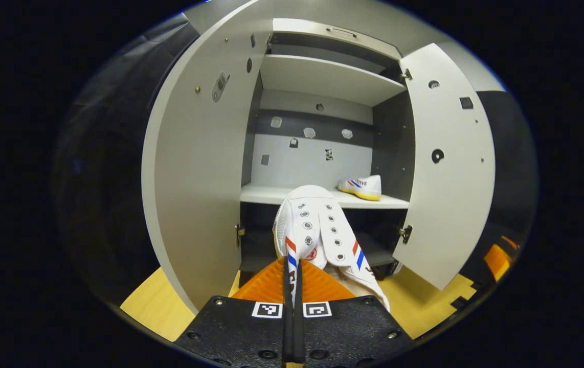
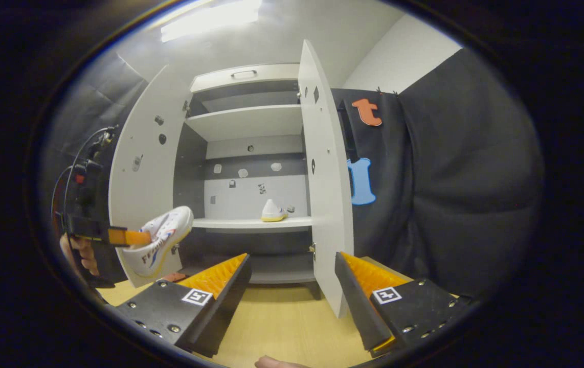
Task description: Grab one shoe with the right hand and put it into the shoe cabinet, grab the other shoe with the left hand and put it into the shoe cabinet; then close the right door with the right hand and the left door with the left hand.
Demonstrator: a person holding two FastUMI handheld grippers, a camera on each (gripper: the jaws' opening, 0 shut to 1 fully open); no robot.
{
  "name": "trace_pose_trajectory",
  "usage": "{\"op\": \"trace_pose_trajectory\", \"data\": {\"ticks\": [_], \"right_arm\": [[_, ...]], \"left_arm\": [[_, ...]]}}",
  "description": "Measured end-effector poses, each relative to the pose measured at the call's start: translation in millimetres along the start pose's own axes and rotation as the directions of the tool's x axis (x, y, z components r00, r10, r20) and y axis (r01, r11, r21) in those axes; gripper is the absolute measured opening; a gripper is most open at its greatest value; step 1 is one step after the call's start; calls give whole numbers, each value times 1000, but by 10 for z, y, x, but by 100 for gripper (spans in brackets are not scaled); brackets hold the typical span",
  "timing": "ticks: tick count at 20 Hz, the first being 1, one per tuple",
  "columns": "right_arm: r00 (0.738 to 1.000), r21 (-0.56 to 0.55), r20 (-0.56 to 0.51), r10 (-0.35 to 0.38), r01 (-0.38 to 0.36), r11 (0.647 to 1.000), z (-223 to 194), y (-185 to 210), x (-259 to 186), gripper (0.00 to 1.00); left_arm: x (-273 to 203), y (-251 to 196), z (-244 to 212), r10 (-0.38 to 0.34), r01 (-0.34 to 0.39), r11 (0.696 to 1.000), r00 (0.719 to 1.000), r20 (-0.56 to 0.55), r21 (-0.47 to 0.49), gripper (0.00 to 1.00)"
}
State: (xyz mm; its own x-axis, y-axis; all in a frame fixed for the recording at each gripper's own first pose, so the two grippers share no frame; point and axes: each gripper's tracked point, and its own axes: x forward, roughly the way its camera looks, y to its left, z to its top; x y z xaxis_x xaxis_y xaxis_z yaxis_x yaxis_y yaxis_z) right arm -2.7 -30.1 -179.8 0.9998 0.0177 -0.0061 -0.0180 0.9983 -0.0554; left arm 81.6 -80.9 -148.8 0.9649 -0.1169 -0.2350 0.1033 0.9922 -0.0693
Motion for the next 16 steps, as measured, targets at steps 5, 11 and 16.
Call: {"op": "trace_pose_trajectory", "data": {"ticks": [5,11,16], "right_arm": [[1000,0,21,8,-8,1000,122,-34,-112,98],[998,0,55,20,-20,1000,246,-39,-236,98],[997,-14,79,9,-8,1000,318,-44,-271,98]], "left_arm": [[220,-41,713,-15,15,1000,999,42,-8,0],[702,-193,1179,-9,9,1000,1000,15,8,0],[1321,-301,1513,-28,28,999,999,28,-22,0]]}}
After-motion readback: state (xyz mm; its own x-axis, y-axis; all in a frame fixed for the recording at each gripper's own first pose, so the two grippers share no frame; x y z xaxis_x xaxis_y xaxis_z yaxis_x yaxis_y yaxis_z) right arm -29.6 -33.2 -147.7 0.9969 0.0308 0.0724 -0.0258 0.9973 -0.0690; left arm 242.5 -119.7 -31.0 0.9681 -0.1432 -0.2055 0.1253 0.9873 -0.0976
